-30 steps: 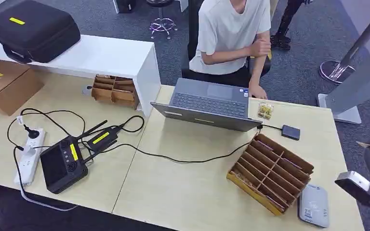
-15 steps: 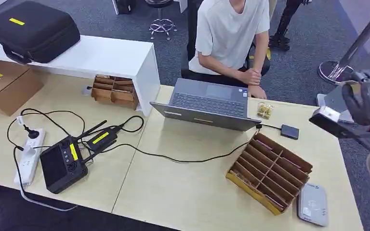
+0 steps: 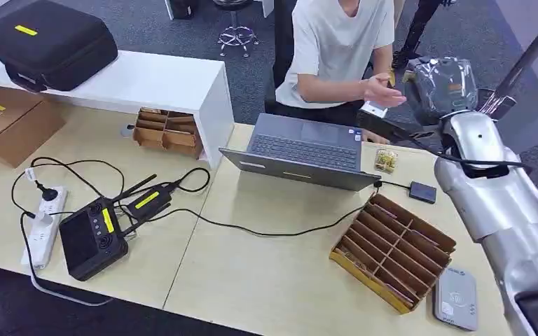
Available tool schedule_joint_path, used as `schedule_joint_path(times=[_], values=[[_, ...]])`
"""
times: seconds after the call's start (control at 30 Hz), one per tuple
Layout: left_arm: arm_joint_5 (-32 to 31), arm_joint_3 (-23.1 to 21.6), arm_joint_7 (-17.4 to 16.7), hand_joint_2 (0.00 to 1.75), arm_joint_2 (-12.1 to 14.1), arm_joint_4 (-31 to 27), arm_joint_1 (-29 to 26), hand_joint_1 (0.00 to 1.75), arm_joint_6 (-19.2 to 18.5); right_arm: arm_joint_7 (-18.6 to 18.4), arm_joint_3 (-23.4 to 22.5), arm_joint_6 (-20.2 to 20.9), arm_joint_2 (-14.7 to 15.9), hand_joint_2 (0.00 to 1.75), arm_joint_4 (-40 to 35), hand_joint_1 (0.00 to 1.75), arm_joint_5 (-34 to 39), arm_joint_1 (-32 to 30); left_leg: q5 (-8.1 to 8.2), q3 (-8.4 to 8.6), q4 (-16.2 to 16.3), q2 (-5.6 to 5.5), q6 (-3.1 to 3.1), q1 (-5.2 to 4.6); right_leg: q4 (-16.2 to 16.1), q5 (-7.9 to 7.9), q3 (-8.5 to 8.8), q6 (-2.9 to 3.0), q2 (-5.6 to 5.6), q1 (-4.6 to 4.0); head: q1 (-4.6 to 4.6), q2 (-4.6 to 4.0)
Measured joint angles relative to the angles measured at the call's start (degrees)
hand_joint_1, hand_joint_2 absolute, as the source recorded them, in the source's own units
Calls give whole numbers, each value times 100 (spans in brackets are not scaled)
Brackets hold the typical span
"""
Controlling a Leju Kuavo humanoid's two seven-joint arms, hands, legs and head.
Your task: Pass the card to the sensor for recognition and then transmit it.
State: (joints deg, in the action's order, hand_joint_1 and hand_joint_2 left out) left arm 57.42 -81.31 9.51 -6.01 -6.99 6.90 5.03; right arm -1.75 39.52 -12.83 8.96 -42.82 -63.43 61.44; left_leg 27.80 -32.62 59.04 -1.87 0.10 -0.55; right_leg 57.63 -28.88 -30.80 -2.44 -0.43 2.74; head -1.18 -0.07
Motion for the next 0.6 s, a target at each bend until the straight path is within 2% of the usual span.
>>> schedule_joint_path(times=[0.23, 0.6], values=[[0, -4, 0, 175, 7, 0, 0, 0, -7, 2, 118, -33, -157, 175, 254, 175, 0, 86, 0, 0, 2, 0, 0, -1, -4, 1, 1, 0, 0, 0, 0, 0], [0, -11, 0, 175, 9, 0, 1, 0, -11, 2, 243, -41, -219, 175, 459, 175, -2, 106, 0, -8, 2, -6, 0, 0, -2, 0, -6, 0, -6, -1, 0, 0]])
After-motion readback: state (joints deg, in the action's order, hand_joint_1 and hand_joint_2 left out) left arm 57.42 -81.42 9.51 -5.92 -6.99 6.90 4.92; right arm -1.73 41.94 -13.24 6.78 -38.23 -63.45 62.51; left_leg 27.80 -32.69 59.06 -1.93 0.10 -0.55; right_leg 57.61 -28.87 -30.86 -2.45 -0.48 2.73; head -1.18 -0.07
